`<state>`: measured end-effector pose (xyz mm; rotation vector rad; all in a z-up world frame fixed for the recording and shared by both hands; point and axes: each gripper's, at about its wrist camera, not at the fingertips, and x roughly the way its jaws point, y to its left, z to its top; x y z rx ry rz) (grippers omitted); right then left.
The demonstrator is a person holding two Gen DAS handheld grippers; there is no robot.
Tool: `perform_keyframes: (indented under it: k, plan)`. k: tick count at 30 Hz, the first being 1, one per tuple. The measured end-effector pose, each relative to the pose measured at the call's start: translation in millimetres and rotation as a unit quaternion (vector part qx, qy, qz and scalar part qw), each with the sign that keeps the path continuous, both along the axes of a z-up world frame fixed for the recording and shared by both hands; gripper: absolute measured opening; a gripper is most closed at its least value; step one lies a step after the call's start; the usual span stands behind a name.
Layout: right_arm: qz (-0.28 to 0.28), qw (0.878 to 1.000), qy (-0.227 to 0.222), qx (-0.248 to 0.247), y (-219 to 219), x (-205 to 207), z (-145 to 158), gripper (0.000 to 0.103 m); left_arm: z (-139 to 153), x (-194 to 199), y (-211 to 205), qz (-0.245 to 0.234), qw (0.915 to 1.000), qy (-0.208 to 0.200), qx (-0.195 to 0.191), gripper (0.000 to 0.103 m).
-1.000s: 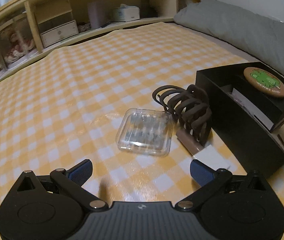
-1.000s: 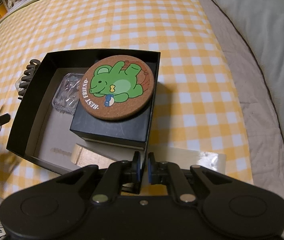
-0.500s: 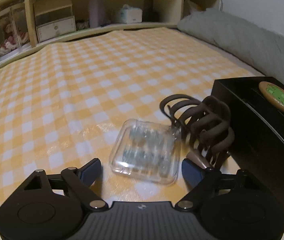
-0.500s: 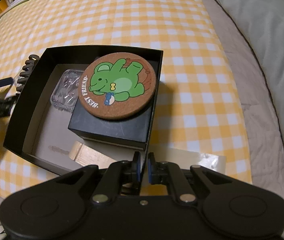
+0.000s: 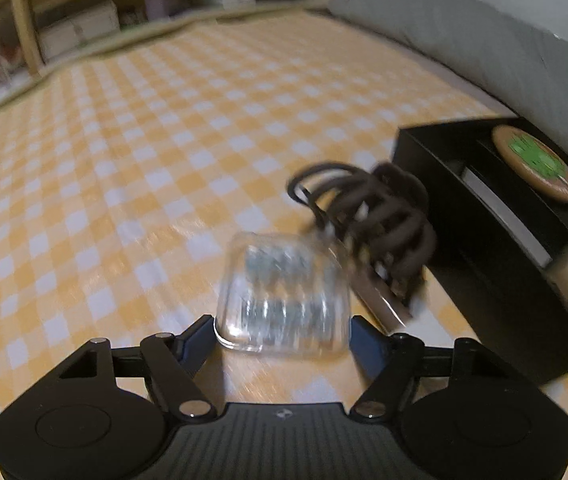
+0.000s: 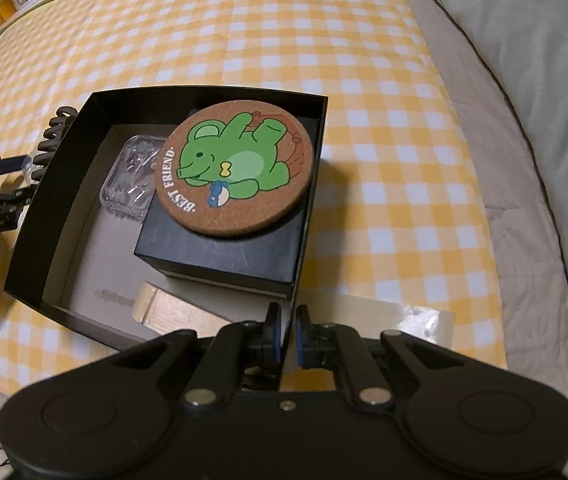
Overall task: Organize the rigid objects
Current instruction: 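Grasp and lift the clear case of blue items with the left tool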
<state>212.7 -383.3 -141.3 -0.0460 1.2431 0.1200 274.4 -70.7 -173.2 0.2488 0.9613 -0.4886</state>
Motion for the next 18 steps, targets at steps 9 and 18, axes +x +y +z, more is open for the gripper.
perform_keyframes:
  k: [9,18]
  plan:
    - [0.001,1.0,-0.001,0.0,0,0,1,0.008,3,-2,-3,0.05,0.998,-0.038,-0.009,0.087]
    - [0.003,1.0,0.0,-0.002,0,0,0,0.008,-6,3,-5,0.095,0.9935,-0.059,-0.02,0.089]
